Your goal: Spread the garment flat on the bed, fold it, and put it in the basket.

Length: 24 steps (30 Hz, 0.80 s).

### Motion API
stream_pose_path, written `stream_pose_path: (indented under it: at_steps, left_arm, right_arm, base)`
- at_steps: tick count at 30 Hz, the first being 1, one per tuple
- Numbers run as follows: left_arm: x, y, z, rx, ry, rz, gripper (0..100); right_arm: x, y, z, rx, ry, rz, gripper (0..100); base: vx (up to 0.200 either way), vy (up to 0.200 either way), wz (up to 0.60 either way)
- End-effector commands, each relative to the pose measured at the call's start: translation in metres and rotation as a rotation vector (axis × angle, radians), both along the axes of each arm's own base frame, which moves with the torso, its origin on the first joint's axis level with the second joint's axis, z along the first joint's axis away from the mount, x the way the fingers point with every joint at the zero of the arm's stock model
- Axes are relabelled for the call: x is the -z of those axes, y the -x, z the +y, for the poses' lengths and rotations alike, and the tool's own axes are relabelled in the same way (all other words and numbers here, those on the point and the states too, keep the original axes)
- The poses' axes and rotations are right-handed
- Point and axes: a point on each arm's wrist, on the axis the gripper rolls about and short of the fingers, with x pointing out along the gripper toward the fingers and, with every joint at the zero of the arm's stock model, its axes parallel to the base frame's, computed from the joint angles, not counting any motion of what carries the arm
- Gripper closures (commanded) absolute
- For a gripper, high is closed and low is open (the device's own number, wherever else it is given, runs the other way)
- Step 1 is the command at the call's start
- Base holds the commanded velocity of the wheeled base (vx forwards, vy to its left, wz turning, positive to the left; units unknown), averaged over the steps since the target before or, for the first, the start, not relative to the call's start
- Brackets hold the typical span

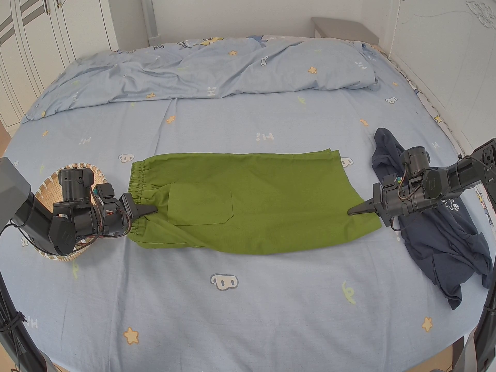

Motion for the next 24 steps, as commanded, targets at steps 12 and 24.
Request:
stream_pose_path:
  at_steps: [12, 24]
  left_arm:
    - [-0.023, 0.031, 0.001, 0.035, 0.012, 0.173, 100]
    - [0.003, 0.122, 0.005, 0.082, -0.071, 0.307, 100]
  right_arm:
    - [-0.053, 0.056, 0.0, -0.049, 0.002, -0.016, 100]
    - [-0.014, 0.184, -0.004, -0.168, 0.072, 0.096, 100]
  base:
    - [0.0, 0.0, 0.0]
    - [0.0, 0.0, 0.0]
